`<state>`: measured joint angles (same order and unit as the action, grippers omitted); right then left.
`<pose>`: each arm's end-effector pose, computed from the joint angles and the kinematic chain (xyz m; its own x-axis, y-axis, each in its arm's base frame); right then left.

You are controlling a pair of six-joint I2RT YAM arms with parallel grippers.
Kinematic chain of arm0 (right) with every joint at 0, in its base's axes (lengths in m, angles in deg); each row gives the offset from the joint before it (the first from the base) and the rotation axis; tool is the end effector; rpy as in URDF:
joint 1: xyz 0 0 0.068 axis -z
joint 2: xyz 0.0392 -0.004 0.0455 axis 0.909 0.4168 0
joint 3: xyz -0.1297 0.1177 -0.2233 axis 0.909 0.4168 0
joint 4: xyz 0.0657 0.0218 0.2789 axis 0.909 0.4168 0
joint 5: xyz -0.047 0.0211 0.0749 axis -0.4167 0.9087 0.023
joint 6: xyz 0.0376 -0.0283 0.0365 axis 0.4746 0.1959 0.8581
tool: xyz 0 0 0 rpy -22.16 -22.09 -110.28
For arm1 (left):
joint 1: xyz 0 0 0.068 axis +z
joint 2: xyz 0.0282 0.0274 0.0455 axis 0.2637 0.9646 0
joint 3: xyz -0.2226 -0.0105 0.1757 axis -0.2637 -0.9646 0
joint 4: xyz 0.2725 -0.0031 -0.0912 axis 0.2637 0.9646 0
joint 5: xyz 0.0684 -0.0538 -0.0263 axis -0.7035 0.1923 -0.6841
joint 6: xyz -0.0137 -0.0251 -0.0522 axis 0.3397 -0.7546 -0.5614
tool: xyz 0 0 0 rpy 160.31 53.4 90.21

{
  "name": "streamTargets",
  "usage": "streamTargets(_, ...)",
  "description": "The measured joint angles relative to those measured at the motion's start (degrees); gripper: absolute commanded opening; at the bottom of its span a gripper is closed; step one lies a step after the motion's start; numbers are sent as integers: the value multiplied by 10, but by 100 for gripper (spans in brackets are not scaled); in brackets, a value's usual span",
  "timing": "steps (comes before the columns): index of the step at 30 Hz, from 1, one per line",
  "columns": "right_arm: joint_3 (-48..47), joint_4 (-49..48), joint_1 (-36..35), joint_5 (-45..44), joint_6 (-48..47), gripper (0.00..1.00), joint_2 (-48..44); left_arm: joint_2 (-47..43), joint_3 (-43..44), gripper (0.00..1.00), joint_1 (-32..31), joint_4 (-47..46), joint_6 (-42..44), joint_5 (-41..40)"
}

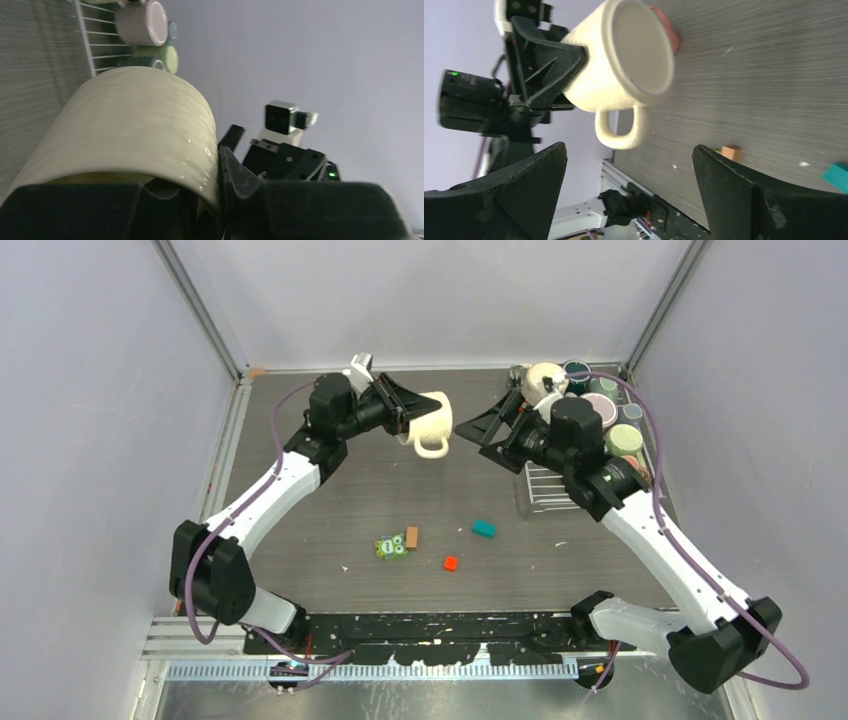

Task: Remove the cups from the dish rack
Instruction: Place the cup at the center of the board.

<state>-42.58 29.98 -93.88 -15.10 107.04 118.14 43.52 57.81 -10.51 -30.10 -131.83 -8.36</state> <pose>0.2421 0.1450 0.3894 -0.7168 0.5331 -0.4495 -0.1561 0.5056 0.8486 0.3291 -0.1842 0.3588 -0.8382 -0.5378 -0.0903 0.0562 0.0794 -0.9953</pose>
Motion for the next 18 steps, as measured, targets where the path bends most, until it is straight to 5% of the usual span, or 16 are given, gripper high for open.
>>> streamTargets(9,-29,150,0,-109,-80,100,-51,9,191,0,3,360,294,-40)
streamTargets(18,-50,223,0,-137,-112,100,-50,145,367,0,5,601,523,-161)
